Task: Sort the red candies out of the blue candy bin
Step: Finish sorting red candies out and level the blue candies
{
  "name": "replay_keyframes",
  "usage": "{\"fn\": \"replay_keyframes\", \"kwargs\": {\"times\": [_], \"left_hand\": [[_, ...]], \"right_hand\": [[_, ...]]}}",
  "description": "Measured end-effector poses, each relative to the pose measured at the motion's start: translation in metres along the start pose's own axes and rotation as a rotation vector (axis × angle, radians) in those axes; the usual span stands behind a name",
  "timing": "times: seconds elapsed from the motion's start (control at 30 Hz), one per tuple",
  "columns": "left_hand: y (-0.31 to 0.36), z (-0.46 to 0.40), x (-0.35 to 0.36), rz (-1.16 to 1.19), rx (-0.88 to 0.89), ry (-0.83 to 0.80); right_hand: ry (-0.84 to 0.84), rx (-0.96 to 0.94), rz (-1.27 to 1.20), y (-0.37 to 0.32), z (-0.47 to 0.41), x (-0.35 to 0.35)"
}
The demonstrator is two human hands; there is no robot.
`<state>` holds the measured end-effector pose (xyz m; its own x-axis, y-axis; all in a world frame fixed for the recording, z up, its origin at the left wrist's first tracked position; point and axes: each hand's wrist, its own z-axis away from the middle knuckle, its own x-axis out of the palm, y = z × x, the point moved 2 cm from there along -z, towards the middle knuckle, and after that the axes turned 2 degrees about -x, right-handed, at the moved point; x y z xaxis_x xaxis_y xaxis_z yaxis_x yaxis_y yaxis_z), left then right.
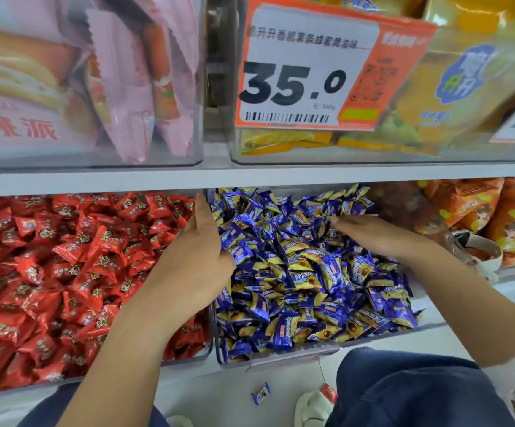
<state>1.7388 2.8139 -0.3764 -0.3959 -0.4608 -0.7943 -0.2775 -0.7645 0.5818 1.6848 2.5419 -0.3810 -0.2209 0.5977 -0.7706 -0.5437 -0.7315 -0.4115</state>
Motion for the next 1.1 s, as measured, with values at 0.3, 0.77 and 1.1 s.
{"fn": "replay_keyframes", "kwargs": {"times": [0.3, 0.77, 1.1], "left_hand": [[0.012, 0.009, -0.008, -0.191, 0.134, 0.242], [0.02, 0.006, -0.001, -0.05, -0.008, 0.181], [0.017, 0.008, -0.002, -0.096, -0.016, 0.233]], "right_hand": [[0.194, 0.012, 0.062, 0.03, 0.026, -0.009], [-0.017, -0.159, -0.125, -0.022, -0.001, 0.049], [-0.014, -0.499, 0.075, -0.03, 0.058, 0.058]]}}
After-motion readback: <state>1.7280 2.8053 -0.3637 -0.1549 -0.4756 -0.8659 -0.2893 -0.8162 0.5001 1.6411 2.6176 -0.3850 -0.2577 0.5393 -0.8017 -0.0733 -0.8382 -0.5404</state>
